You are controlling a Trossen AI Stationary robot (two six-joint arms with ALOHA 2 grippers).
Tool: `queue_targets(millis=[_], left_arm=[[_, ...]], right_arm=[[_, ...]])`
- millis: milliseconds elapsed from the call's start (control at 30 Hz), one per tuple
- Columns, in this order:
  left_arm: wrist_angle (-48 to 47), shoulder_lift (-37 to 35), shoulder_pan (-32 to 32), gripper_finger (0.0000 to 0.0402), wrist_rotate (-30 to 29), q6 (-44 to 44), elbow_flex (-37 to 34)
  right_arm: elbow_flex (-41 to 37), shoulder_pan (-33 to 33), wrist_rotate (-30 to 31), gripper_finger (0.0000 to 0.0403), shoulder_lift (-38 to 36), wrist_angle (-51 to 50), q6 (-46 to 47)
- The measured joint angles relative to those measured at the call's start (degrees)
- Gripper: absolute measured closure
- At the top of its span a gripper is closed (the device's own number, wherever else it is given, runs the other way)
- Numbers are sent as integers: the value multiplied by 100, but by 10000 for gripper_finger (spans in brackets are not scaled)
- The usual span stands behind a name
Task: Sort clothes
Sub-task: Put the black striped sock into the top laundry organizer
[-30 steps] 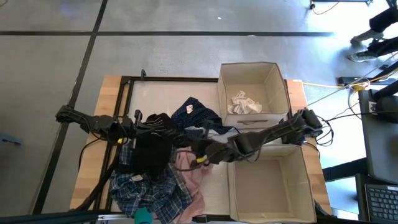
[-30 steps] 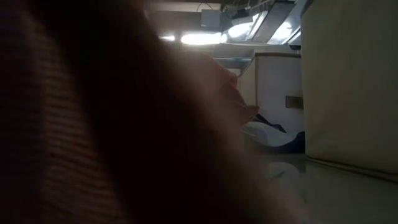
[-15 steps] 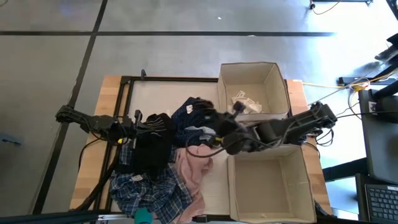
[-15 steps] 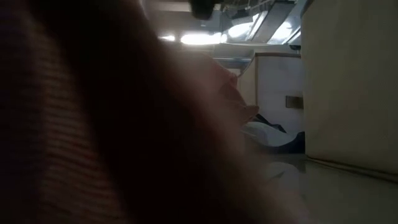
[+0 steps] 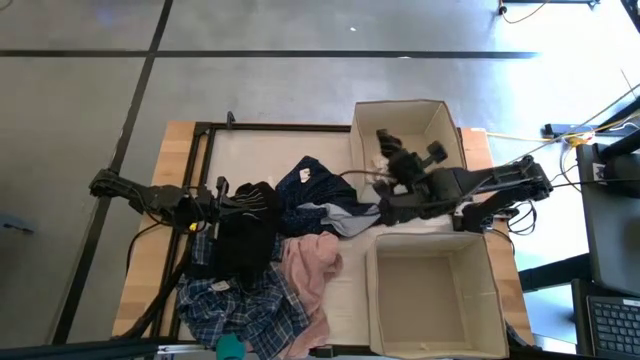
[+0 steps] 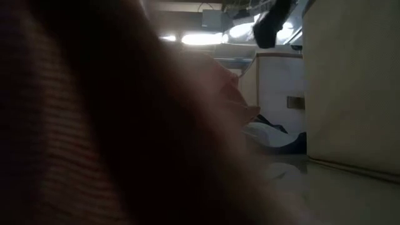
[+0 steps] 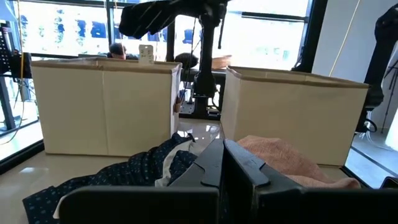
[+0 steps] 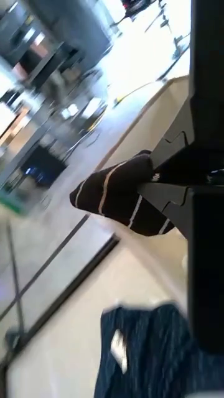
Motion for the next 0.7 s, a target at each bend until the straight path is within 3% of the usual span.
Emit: queue_targets(millis=[267, 700], left_arm=[[-4, 0, 2, 400, 0, 0, 0], [-46, 0, 2, 400, 0, 0, 0]], right_arm=[[-371, -833, -388, 384, -4, 80, 163], [-1273, -1967, -1935, 384, 9, 518, 162]])
